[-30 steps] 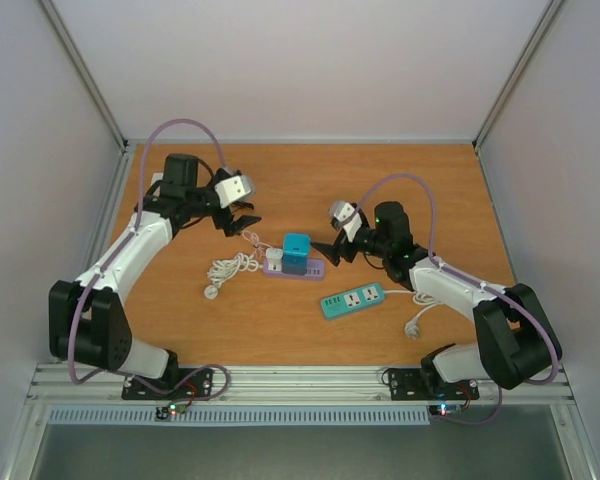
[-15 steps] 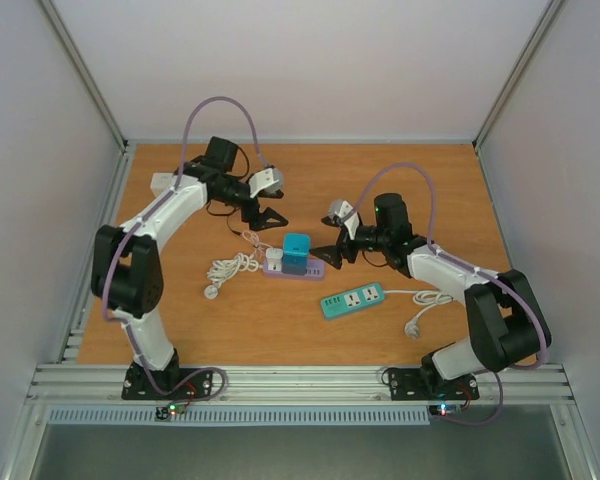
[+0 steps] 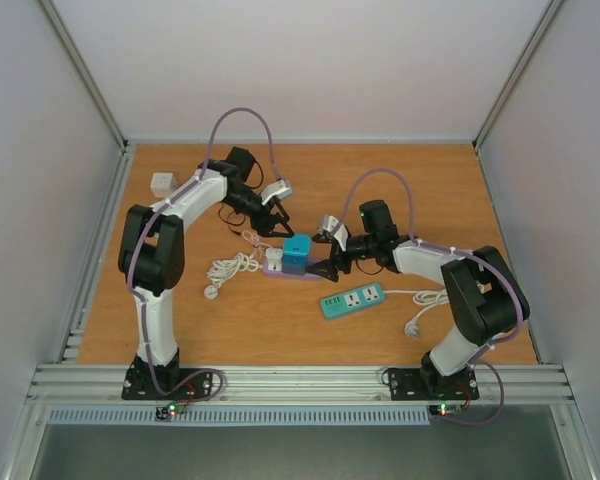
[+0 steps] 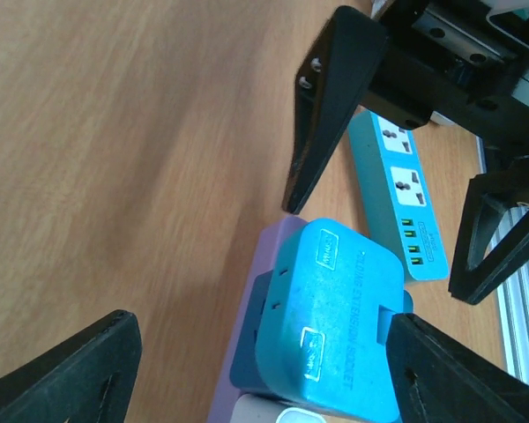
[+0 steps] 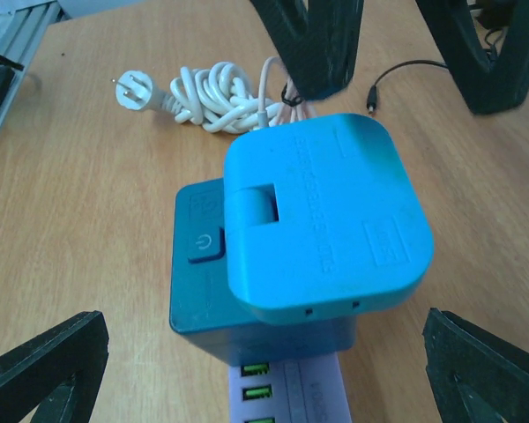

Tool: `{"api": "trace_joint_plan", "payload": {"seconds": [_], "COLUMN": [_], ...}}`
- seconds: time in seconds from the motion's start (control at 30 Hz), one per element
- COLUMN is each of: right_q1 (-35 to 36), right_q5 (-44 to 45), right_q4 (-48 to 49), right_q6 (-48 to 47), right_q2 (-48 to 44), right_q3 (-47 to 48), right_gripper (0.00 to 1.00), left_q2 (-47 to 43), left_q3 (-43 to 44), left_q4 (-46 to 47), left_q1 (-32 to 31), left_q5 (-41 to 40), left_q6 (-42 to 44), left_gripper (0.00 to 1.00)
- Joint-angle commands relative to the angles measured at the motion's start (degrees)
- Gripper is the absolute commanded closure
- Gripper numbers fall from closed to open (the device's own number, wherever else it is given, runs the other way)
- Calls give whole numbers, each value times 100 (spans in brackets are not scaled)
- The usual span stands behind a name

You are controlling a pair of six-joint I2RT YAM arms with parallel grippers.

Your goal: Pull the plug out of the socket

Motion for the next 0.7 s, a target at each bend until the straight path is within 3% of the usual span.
{"api": "trace_joint_plan", "payload": {"seconds": [0.0,0.2,0.43,0.67], "right_q1": [143,282,340,350], "right_q5": [-144,68,142,199], "right_q4": [-59,-32,-41,-80], "right_q6": [-312,-496,-625,-638], "right_q2": [212,391,528,617], "right_q3": [361,451,537,635], "right_gripper": [2,2,3,6], "left_q2": [210,248,48,-122], "left_q3": [183,189,37,-222], "left_q4": [-456,-469,-979,-949], "left_q1": [-147,-159,-185,-202], "left_q5": [104,98,338,381], "left_q6": [117,135,888,1090], "left_gripper": [24,29,32,35]}}
